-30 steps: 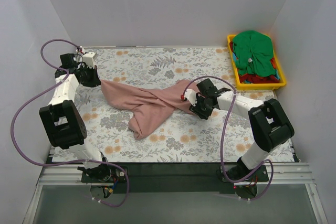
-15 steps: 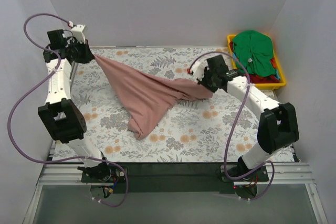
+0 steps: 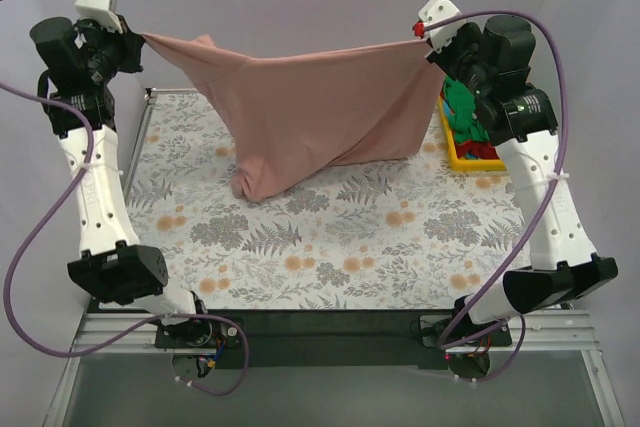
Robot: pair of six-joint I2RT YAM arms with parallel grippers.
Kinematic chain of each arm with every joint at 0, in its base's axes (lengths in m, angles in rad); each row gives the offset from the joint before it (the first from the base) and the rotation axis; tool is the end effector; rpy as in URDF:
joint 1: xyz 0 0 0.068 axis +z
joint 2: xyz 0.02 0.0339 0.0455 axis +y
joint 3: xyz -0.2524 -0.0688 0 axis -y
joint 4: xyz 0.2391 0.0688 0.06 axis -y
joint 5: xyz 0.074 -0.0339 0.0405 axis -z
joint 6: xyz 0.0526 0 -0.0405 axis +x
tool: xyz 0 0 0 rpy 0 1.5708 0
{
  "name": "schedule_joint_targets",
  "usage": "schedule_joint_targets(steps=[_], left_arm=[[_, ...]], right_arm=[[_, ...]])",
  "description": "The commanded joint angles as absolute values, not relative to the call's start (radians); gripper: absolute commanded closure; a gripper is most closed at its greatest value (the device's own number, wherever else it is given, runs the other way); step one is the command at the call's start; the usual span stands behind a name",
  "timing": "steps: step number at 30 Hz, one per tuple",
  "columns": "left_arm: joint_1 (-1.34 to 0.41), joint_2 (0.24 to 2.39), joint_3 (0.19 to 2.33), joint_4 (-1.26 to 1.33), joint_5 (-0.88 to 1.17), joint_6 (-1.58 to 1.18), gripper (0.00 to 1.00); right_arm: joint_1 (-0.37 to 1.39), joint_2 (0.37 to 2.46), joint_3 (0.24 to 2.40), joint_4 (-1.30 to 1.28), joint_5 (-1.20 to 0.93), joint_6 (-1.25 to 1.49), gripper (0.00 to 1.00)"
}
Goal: Fold and stack the t-shirts
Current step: Flatten the tshirt out
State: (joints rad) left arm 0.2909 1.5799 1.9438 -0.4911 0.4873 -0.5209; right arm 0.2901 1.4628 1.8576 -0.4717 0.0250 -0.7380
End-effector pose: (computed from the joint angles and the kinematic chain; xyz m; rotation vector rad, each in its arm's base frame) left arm 0.3365 0.0750 0.4918 -0.3251 1.6862 -0.5837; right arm 0.3038 0.0893 0.5021 -0.7995 1.4549 -0.3616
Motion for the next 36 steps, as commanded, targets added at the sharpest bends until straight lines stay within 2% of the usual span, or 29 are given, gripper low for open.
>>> schedule_joint_targets(steps=[1,6,12,17,23,29,36], left_arm=[[0.31,1.369,1.889,-0.312,0.359,-0.541,1.0],[0.311,1.146,1.769,-0.159,0.256,-0.508,1.0],[0.311,0.933,1.721,-0.043,0.17,-0.442,1.0],[0.31,0.9,1.784,-0.006,0.103,-0.391,1.0],[0.308,0.96,1.847,0.029,0.077,-0.316,1.0],[0.308,0.997,1.708,-0.021,0.158,-0.288,1.0],[0.308,0.97,1.301,-0.006,0.33,-0.293,1.0]], right_arm=[[0.284,1.372,1.924,-0.446,0.066,-0.747,0.99],[0.284,1.217,1.914,-0.414,0.11,-0.753,0.99],[0.284,1.065,1.908,-0.336,0.127,-0.758,0.99],[0.282,0.991,1.951,-0.253,0.146,-0.779,0.99],[0.284,1.038,1.996,-0.19,0.144,-0.853,0.99],[0.282,1.101,1.817,-0.097,0.075,-0.902,0.99],[0.284,1.198,1.467,0.078,-0.058,-0.908,0.99]])
